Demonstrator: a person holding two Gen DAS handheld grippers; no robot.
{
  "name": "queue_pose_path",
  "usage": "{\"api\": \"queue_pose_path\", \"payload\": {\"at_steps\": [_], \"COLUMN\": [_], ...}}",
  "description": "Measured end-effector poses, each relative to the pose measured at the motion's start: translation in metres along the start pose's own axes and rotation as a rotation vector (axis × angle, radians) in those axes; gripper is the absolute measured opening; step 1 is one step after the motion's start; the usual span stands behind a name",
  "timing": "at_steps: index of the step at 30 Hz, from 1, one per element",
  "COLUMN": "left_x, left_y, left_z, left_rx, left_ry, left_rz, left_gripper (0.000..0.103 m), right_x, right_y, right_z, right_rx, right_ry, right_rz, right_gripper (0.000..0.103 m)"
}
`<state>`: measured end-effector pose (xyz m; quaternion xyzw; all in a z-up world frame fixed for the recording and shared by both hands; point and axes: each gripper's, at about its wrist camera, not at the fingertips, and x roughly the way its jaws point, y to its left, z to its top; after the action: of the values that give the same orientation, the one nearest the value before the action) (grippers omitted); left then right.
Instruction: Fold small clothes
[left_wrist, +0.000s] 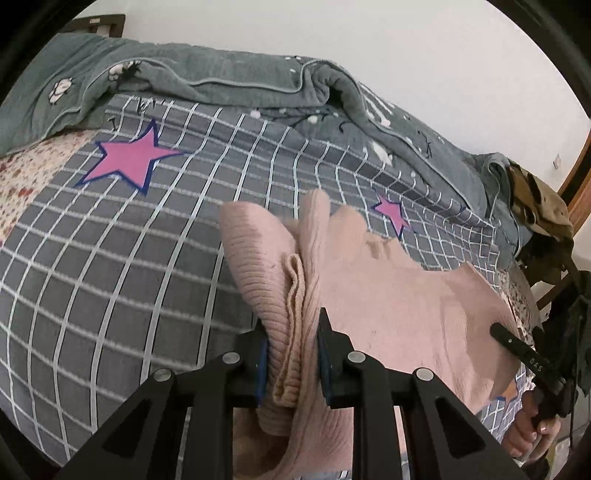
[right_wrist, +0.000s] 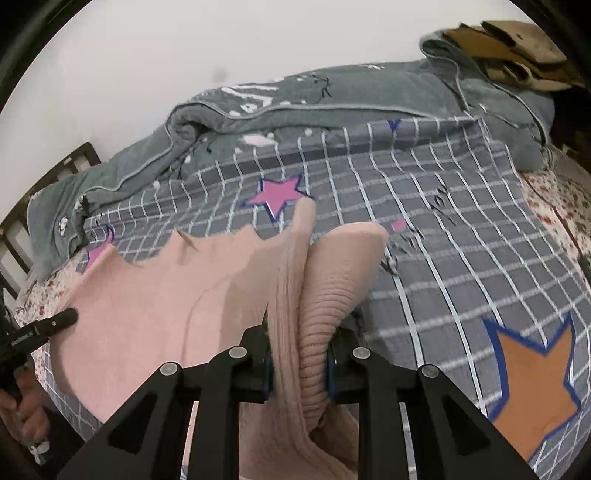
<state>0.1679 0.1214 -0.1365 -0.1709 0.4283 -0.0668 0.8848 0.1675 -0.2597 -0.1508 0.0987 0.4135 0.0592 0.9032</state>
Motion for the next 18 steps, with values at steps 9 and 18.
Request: {"api": "queue_pose_path", "payload": {"at_steps": [9,18], "left_x": [0.022,0.036], "left_y": [0.019,0.029], "left_z": [-0.013,-0.019], "left_rx": [-0.021,-0.022], "left_ry": [0.026,0.050], "left_rz": [0.029,0.007], "left_gripper": [0.034,0.052], "right_x": [0.023,-0.010], "right_y": [-0.019,-0.016], "right_z": [-0.012,-0.005], "right_rx": [-0.063,-0.116], "right_ry": [0.015,-0.090], "right_rz": [-0.071,-0.210], "right_gripper": [0.036,0.043]}}
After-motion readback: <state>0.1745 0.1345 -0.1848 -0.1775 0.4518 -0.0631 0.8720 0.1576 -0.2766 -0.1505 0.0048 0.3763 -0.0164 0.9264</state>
